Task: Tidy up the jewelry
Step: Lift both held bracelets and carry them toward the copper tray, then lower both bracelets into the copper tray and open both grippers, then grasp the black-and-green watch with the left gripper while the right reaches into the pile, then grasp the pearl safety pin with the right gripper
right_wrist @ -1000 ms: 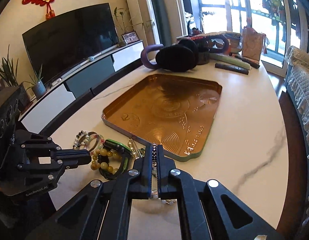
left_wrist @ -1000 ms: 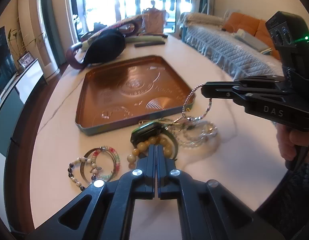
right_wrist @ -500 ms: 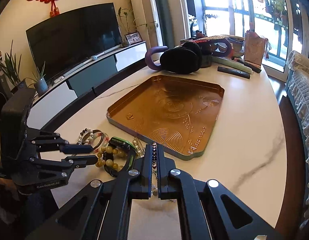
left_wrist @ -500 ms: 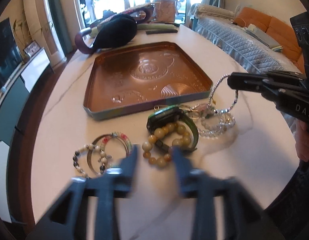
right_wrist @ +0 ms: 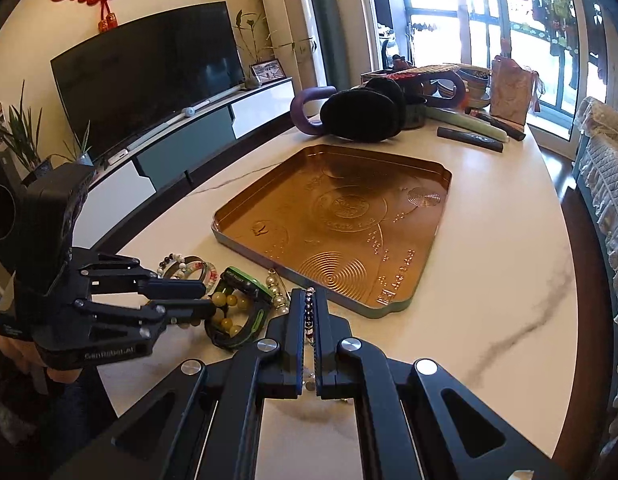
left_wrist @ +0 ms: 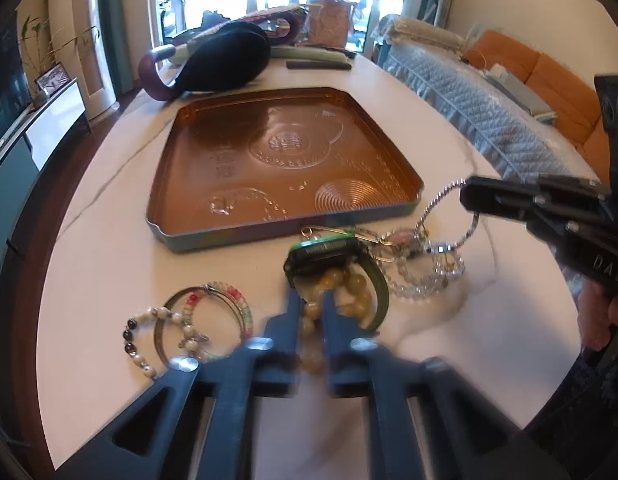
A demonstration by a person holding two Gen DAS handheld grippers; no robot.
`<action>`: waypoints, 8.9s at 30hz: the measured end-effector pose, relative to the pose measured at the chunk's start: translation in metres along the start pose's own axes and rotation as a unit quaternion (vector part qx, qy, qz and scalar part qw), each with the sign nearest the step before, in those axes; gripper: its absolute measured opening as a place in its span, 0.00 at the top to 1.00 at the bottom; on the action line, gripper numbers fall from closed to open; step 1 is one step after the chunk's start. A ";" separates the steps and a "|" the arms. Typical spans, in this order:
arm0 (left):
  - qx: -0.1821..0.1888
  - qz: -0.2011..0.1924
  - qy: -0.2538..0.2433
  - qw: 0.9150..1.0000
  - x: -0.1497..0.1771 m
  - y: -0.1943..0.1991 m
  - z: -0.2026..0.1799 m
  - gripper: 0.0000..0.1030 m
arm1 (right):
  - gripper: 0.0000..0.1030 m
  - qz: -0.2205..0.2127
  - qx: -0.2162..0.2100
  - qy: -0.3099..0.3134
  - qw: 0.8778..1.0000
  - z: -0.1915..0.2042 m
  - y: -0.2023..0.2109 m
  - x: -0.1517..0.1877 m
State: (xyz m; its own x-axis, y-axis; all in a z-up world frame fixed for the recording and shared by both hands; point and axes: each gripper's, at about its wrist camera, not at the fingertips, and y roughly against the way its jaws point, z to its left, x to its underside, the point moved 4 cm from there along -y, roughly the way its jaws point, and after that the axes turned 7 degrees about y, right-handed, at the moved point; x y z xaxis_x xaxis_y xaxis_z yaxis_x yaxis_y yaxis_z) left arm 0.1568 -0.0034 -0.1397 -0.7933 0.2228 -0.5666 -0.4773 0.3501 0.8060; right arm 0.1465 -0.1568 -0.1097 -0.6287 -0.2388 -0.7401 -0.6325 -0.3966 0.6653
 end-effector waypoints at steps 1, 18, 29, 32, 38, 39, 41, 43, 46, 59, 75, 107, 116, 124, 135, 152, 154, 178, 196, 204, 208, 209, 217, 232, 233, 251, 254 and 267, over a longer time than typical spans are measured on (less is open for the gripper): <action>0.002 0.002 0.006 1.000 0.000 0.000 0.002 0.93 | 0.96 0.000 0.000 0.001 1.000 0.000 0.001 0.000; 0.010 0.020 0.015 1.000 0.006 -0.010 0.001 0.87 | 0.96 0.010 -0.005 0.006 1.000 0.010 -0.002 0.003; 0.036 -0.040 0.020 0.998 -0.006 0.030 -0.012 0.88 | 0.96 -0.024 -0.002 0.002 1.000 0.006 0.014 -0.005; 0.044 -0.059 0.025 0.997 -0.011 0.042 -0.014 0.88 | 0.96 -0.029 0.001 0.002 1.000 0.006 0.017 -0.007; 0.049 -0.087 0.011 0.995 -0.016 0.060 -0.029 0.88 | 0.96 -0.036 0.009 0.001 0.999 0.007 0.021 -0.009; 0.047 -0.091 0.009 0.995 -0.016 0.063 -0.032 0.88 | 0.96 -0.038 0.011 0.003 0.999 0.008 0.023 -0.009; 0.047 -0.098 0.004 0.994 -0.017 0.069 -0.036 0.88 | 0.96 -0.040 0.011 0.006 0.999 0.011 0.026 -0.009; 0.044 -0.108 -0.002 0.993 -0.018 0.077 -0.041 0.88 | 0.96 -0.043 0.013 0.005 0.999 0.012 0.030 -0.008; 0.047 -0.117 0.001 0.992 -0.024 0.087 -0.043 0.88 | 0.96 -0.053 0.013 0.001 0.998 0.014 0.039 -0.014; 0.063 -0.178 0.031 0.982 -0.083 0.142 -0.038 0.88 | 0.96 -0.125 0.021 0.009 0.992 0.019 0.086 -0.082; 0.014 -0.158 0.046 0.986 -0.091 0.035 -0.004 0.88 | 0.97 -0.111 -0.012 -0.012 0.994 -0.001 0.008 -0.089; -0.078 -0.032 0.107 0.991 -0.057 -0.043 0.032 0.41 | 0.29 0.030 0.030 -0.064 0.997 -0.047 -0.086 -0.024; -0.089 -0.024 0.091 0.992 -0.039 -0.021 0.016 0.17 | 0.10 -0.022 0.057 -0.090 0.994 -0.040 -0.054 -0.033; -0.109 -0.064 0.019 0.992 -0.015 0.006 -0.024 0.00 | 0.10 -0.051 0.051 -0.050 0.996 -0.026 -0.022 -0.029; -0.037 -0.058 0.043 0.997 0.013 0.014 -0.021 0.00 | 0.08 0.043 0.048 -0.055 0.996 -0.021 -0.015 0.027; -0.002 -0.024 0.069 0.997 0.005 -0.029 -0.012 0.26 | 0.76 0.040 0.000 -0.044 0.998 -0.001 -0.032 0.029; 0.021 -0.017 0.082 0.996 0.004 -0.029 -0.008 0.41 | 0.77 0.034 0.000 -0.040 0.999 -0.002 -0.037 0.023; 0.001 -0.019 0.077 0.997 0.006 -0.017 -0.012 0.84 | 0.98 0.033 -0.005 0.032 0.999 0.019 -0.051 0.011; -0.028 -0.030 0.088 0.995 0.004 -0.011 0.002 0.84 | 0.83 0.050 0.009 0.044 0.998 0.016 -0.065 0.014; -0.029 -0.029 0.092 0.995 0.001 -0.012 0.003 0.84 | 0.88 0.055 0.023 0.036 0.998 0.008 -0.066 0.012; -0.028 -0.026 0.097 0.995 0.003 -0.013 0.005 0.84 | 0.82 0.060 0.021 0.043 0.997 0.009 -0.071 0.013; -0.029 -0.026 0.097 0.995 0.003 -0.013 0.005 0.84 | 0.82 0.059 0.025 0.051 0.997 0.011 -0.071 0.012; -0.030 -0.026 0.097 0.995 0.004 -0.013 0.005 0.84 | 0.98 0.056 0.015 0.059 0.997 0.017 -0.071 0.012; -0.041 -0.026 0.125 0.991 0.008 -0.006 0.021 0.84 | 0.69 0.028 -0.003 0.065 0.997 0.028 -0.061 0.000; -0.039 -0.025 0.128 0.991 0.009 -0.006 0.023 0.84 | 0.63 0.027 -0.010 0.071 0.997 0.030 -0.063 -0.001; -0.045 -0.018 0.141 0.989 0.016 -0.001 0.035 0.84 | 0.83 0.078 -0.070 0.161 0.981 0.042 -0.105 0.001; -0.044 -0.019 0.142 0.989 0.014 -0.002 0.033 0.84 | 0.84 0.077 -0.066 0.161 0.982 0.043 -0.104 0.002; -0.037 -0.042 0.118 0.992 0.007 0.007 0.021 0.84 | 0.99 0.062 -0.028 0.136 0.988 0.049 -0.087 -0.004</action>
State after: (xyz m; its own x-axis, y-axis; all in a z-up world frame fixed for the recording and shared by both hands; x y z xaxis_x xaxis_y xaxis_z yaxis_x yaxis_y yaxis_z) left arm 0.1564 0.0200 -0.1415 -0.8118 -0.0254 -0.5834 -0.5646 0.2890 0.7731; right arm 0.1819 -0.0780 -0.1600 -0.5499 -0.5147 -0.6578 -0.5277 -0.3963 0.7513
